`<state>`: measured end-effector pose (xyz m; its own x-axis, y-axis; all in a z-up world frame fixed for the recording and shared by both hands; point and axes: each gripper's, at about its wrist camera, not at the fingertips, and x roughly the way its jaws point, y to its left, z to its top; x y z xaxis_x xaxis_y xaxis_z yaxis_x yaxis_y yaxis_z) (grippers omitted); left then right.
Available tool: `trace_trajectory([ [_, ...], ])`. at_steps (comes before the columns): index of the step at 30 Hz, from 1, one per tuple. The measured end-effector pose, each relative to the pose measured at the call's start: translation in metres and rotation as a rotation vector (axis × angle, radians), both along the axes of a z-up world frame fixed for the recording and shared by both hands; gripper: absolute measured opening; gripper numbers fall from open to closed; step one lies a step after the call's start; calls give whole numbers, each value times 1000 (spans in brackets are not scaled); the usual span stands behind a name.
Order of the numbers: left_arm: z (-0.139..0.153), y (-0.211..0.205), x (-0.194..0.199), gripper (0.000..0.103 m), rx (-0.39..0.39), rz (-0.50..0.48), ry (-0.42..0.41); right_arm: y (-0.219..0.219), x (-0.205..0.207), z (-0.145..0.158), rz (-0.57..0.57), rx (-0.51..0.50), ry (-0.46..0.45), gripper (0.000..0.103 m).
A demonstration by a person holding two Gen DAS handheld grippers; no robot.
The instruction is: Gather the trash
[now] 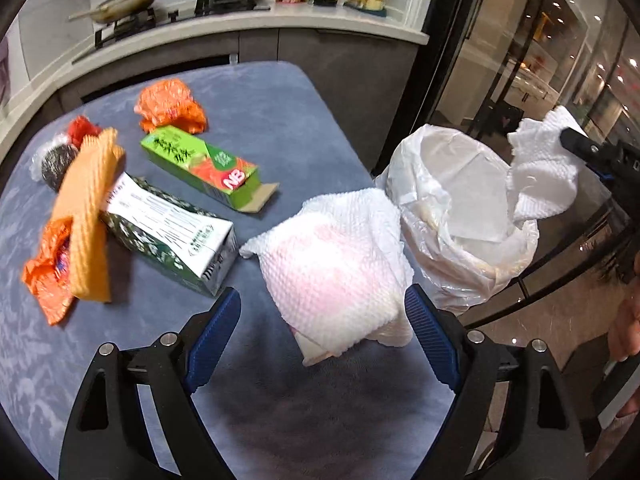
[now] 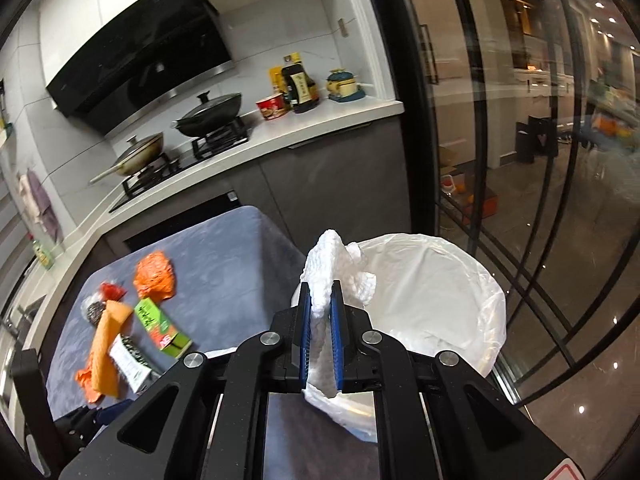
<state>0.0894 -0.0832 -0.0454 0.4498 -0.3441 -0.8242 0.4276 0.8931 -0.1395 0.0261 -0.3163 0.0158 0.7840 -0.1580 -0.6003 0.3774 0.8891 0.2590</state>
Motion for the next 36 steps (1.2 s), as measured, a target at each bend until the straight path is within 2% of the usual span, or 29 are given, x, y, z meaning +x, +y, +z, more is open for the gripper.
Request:
trace_trajectory([
  [2, -6, 0, 6, 74, -8, 12, 26, -5, 1, -5, -13, 7, 10, 8],
  [6, -11, 2, 10, 49, -14, 2, 52, -6, -3, -15, -17, 17, 29, 8],
  [8, -9, 4, 7, 44, -10, 1, 33, -4, -5, -18, -15, 12, 40, 8],
  [11, -2, 7, 6, 17, -7, -4, 6, 0, -4, -23, -11, 11, 51, 8],
  [12, 0, 11, 6, 4, -15, -5, 10, 1, -3, -24, -10, 15, 51, 8],
  [18, 12, 31, 11, 3, -34, 30, -5, 4, -3, -25, -2, 17, 53, 8],
  [28, 60, 71, 24, 2, -89, 128, -105, 3, -5, -23, -12, 21, 41, 8],
  [36, 94, 61, 36, 2, -125, 110, -183, 0, -2, -18, -15, 6, 29, 8],
])
